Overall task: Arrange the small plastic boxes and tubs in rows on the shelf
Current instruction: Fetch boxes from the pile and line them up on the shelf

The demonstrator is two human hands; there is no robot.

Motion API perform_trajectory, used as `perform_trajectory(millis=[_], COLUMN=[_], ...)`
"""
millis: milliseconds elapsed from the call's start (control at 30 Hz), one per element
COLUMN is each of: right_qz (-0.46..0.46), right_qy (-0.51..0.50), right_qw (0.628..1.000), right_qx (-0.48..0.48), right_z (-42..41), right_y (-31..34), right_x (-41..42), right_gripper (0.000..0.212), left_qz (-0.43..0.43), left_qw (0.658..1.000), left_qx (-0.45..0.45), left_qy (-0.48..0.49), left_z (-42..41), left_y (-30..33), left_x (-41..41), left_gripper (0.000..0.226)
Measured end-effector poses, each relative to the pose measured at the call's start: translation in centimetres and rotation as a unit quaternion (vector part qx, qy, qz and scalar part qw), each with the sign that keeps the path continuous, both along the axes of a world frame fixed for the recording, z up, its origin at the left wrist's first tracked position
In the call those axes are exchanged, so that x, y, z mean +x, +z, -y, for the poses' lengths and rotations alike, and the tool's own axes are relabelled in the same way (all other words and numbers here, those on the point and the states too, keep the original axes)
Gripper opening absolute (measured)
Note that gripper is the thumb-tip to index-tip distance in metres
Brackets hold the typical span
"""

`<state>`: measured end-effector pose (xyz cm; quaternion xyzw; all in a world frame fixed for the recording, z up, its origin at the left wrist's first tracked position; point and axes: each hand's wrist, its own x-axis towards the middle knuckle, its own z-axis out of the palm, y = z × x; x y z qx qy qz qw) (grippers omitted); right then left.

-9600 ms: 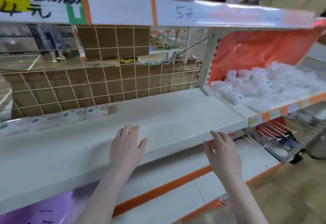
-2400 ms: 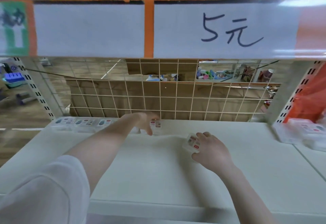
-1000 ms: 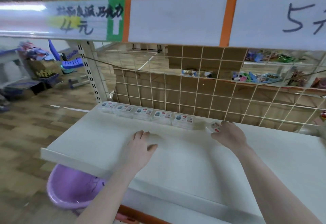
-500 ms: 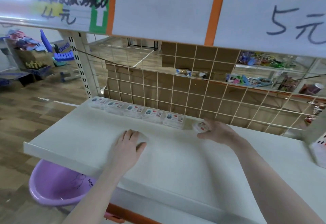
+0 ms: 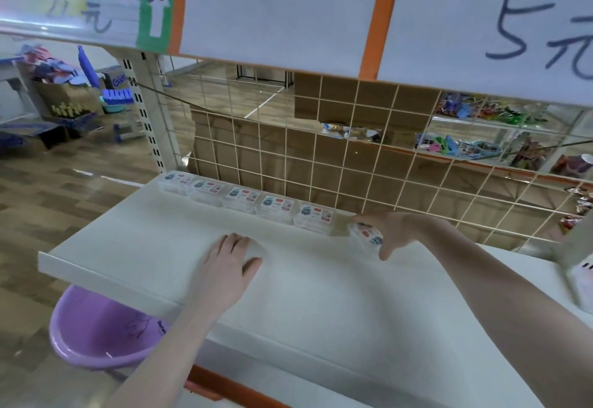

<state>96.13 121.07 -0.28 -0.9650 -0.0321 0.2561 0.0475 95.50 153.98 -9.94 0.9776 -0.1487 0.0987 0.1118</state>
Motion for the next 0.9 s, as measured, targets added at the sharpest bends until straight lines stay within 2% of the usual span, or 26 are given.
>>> perform_trajectory(millis=[100,233,367,433,533,667,900], right_qz=[0.013,0.049,0.092,0.138,0.225,0.283,0.344], right_qy=[-0.008,-0.041,-0.117,-0.160,-0.227,-0.282,-0.294], right_qw=[1.000,0.998,0.988,0.976,0.946,0.916,0.891], right_qx=[-0.007,-0.006,0.032,0.048,0.046,0.023,0.035], right_z=[-0.1,-0.3,-1.0,-1.7,-3.2,-4.9,-5.4], right_y=[-0.2,-0.8,-1.5,-1.9,-3.2,-4.8,-6.0], right_x=[0.0,-0.4,-1.3,-1.8,-2.3,-3.2,-4.1], right_gripper=[0.090,0.065,0.040,0.035,0.048,0.069,0.070], left_qz=[-0.003,0.000,0.000,-0.003,-0.006,-0.003,0.001], left_qw=[1.000,1.000,1.000,1.000,1.000,1.000,1.000], left_qx=[-0.013,-0.019,-0.009,-0.010,-0.009,-0.013,-0.019], left_qy=[0.001,-0.002,0.002,0.004,0.007,0.005,0.004], left_z=[0.0,0.0,0.0,0.1,0.1,0.1,0.1], left_y=[0.1,0.0,-0.1,-0.1,-0.1,0.0,0.0], left_x=[-0.1,-0.1,0.0,0.1,0.1,0.0,0.0], left_gripper=[0.054,0.053,0.055,0.056,0.057,0.056,0.056])
